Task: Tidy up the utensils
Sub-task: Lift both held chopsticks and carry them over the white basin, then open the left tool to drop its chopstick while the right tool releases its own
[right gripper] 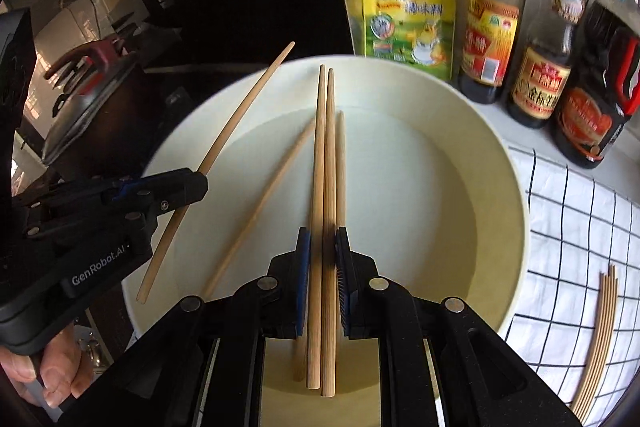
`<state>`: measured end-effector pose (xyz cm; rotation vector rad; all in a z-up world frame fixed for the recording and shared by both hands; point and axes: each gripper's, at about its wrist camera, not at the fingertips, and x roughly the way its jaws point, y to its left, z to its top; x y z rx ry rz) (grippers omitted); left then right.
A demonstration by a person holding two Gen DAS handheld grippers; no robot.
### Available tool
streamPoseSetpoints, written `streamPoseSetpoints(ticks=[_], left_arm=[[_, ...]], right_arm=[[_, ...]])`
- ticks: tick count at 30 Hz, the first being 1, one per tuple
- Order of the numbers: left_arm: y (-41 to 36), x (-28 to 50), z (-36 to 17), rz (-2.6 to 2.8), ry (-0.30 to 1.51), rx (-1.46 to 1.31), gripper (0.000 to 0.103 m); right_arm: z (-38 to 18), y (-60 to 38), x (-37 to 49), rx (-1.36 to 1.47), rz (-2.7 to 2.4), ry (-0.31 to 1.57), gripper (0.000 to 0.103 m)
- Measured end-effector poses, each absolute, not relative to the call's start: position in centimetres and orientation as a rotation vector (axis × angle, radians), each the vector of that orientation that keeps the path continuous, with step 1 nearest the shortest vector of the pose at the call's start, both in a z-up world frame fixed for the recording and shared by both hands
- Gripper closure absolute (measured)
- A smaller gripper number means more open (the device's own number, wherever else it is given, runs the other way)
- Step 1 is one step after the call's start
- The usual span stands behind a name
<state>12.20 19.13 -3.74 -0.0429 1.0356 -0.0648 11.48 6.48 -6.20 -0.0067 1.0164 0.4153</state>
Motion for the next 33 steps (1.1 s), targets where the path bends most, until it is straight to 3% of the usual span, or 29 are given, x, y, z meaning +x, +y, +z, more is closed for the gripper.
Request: streamPoseSetpoints(ticks=[10,11,12,13,15,33], left_arm=[[19.2,13.1,-6.0,-0.098,1.105,-0.078,0.092],[19.3,13.1,-6.0,-0.096,1.102,-0.084,0.088],[19.4,13.0,-5.9,-0.090,1.096,-0.088,0.073],[19.6,12.9,-5.7,-0.077,1.087,-0.087,0.051],[20.1,12.4,-5.0,-0.056,1.053,-0.091,0.032],[21.1,8.9,-2.4,-0.004,1.008,-0.078,0.030]], right_arm=[[-6.9,6.2,12.3,-0.006,0.383,1.055,0.091],[-6.8,6.1,12.4,0.000,0.380,1.059,0.090],[-6.8,5.9,12.4,0.007,0.373,1.063,0.090],[-6.7,5.7,12.5,0.017,0.371,1.062,0.089],[-6.4,5.3,12.3,0.026,0.361,1.048,0.087],[-4.2,3.1,6.8,0.063,0.378,0.978,0.086]])
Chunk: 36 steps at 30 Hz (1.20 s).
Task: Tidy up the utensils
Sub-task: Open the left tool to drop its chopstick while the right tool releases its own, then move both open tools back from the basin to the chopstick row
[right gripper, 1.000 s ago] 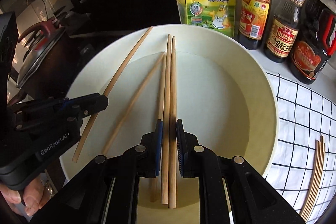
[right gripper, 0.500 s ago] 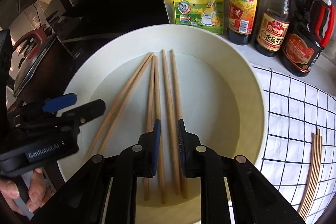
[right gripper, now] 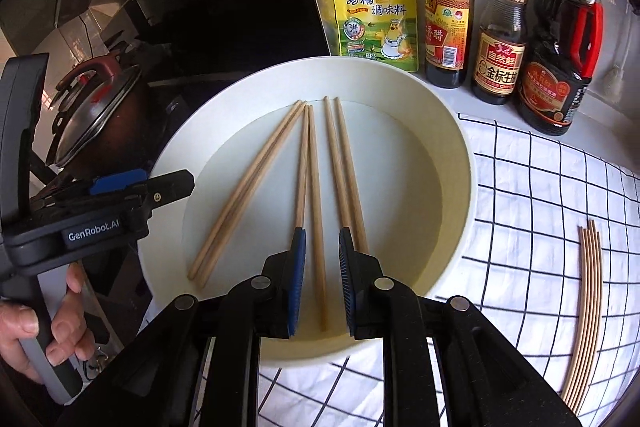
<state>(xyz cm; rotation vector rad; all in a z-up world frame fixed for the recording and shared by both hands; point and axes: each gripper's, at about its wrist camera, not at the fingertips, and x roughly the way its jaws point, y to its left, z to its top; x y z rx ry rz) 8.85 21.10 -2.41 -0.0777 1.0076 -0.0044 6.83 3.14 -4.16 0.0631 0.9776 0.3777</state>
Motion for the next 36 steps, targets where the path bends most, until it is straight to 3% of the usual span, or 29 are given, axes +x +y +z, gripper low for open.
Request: streamPoseSetpoints(ticks=[17,36], left_arm=[[8.7,5.3,0.2,-0.190,0.929,-0.007,0.021],[-6.0,2.6,-3.9,-0.350,1.039,0.047,0.018]], right_arm=[[-2.5,-8.8,0.4,0.105,0.202,0.964,0.071],[-7.1,-23.1,-3.5,0.118,-0.009,1.040,0.067]])
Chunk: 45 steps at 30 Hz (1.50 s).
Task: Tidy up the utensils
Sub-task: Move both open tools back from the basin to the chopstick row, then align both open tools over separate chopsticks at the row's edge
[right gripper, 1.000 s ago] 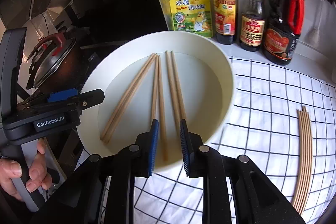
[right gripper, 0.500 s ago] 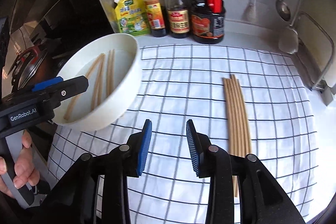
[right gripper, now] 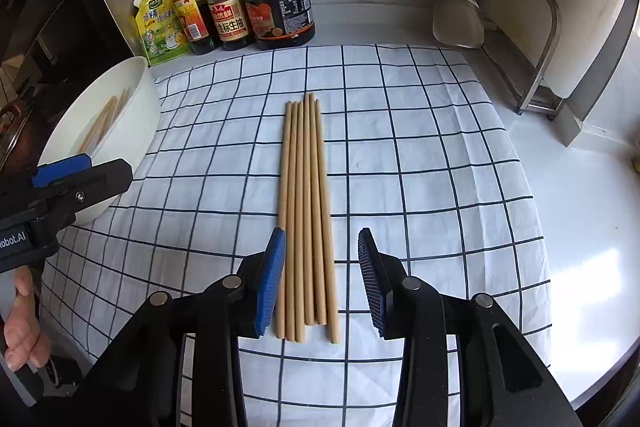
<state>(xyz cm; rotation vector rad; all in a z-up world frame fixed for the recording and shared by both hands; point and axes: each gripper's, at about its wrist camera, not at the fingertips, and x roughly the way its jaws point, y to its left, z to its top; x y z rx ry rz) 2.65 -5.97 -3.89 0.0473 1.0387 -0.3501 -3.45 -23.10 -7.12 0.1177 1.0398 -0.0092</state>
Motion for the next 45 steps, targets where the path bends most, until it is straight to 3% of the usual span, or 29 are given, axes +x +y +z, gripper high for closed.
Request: streamPoseSetpoints(ticks=[15,45], left_arm=[[-9.1,3.0,-9.0,-0.284,1.125,0.063,0.018],[-11.6,1.8,-11.3,-0.291,1.184,0.023,0.018]], right_arm=[[-11.5,-24.6,-2.0,0.090,0.026,1.070,0.067],[-12.1,-27.0,-2.9,0.019,-0.006,1.063,0.067]])
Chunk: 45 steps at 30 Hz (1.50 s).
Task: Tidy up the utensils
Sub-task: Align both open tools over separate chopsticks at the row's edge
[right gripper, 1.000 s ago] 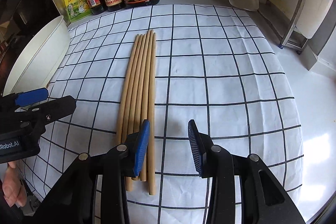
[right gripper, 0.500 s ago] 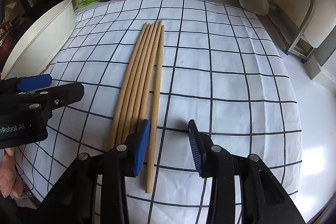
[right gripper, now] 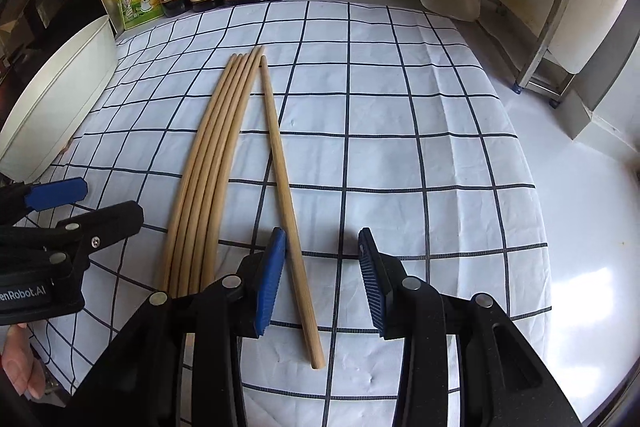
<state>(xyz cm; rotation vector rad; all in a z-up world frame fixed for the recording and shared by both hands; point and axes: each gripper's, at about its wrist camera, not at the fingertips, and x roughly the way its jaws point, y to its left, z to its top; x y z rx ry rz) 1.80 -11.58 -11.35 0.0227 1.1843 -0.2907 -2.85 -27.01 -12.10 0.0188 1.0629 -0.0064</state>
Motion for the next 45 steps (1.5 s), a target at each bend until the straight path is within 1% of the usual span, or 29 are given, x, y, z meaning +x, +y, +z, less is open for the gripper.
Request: streamPoseSetpoints(ticks=[11,15,19,22,45], left_arm=[[-12.6,1.9,-12.4,-0.274,1.193,0.053,0.018],[-13.2,2.2,-12.5,-0.250,1.193,0.078,0.016],[-13.1,2.6,-12.7,-0.220,1.193,0.082,0.008],[-12.7,2.7,-12.9,-0.206,1.194,0.074,0.006],[-11.4,3.8,-13.1,-0.170,1.162,0.118,0.005]], right_arm=[[-12.1,-27.6,-2.9,0.010,-0.030,1.062,0.067],[-12.1,-27.8,-2.9,0.014,-0.034,1.061,0.067],[-11.9,-28.1,-2.9,0.014,-0.040,1.056,0.067],[-11.9,-28.3,-2.9,0.015,-0.043,1.056,0.067],[-12.3,-28.0,-2.0,0.010,-0.024,1.045,0.067]])
